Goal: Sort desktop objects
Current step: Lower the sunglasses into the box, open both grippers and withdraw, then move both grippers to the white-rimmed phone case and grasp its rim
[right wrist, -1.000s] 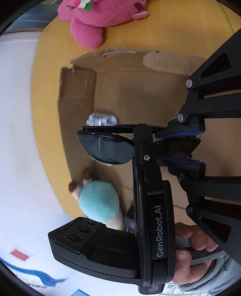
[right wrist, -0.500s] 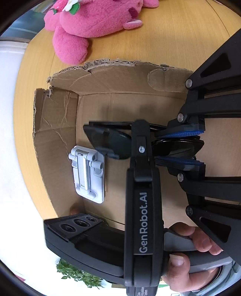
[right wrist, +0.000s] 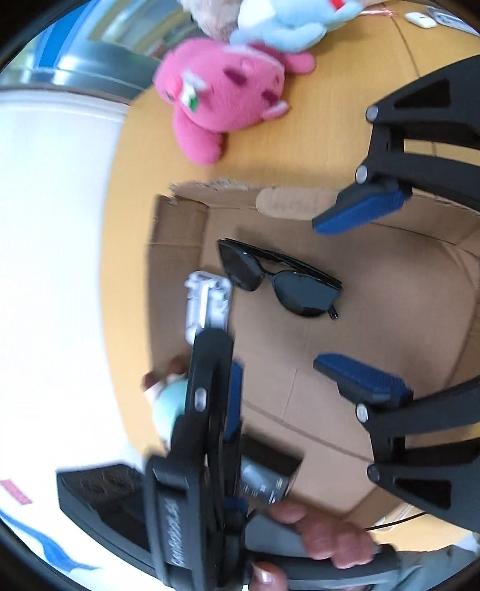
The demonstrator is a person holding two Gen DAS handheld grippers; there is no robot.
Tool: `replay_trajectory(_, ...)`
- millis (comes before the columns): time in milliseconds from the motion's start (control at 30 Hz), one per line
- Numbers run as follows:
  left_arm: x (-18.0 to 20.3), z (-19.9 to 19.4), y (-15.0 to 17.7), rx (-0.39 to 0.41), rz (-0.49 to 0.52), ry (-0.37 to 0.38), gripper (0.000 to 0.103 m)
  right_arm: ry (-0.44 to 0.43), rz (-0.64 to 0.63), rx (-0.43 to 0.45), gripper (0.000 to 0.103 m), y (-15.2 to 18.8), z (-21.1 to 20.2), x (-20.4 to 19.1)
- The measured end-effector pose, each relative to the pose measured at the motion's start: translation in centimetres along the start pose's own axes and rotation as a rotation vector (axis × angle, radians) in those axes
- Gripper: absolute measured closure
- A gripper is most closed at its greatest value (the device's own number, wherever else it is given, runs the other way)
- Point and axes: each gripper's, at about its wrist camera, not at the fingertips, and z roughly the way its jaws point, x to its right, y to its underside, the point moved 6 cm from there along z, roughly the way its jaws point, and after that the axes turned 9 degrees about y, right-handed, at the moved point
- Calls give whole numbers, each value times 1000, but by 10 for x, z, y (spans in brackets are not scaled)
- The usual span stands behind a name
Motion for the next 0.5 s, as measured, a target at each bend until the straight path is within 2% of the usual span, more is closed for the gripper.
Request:
replay_trajectory(33, 6, -17, 4, 32, 37, -21, 40, -2, 4, 47, 30, 5, -20, 0)
replay_trajectory(100, 17, -58, 13, 107, 86, -82, 40, 19, -13, 122, 23, 13, -44, -11)
replay_trajectory(133, 23, -79, 19, 143, 108, -110, 38, 27, -30, 149, 21, 12, -45, -19)
replay_trajectory(233, 25, -137, 43, 234, 158, -189, 24, -14, -65, 181, 21, 27, -60, -49)
replay_trajectory(267, 24, -153, 53, 254, 172, -229, 24, -31, -71, 184, 21, 31, -63, -54)
replay_trajectory(333, 13, -178, 72, 267, 179, -292, 24, -80, -96, 182, 21, 45, -67, -76)
replay_trajectory(500, -33, -223, 133, 241, 87, -411, 24, -191, -183, 151, 21, 84, -60, -145)
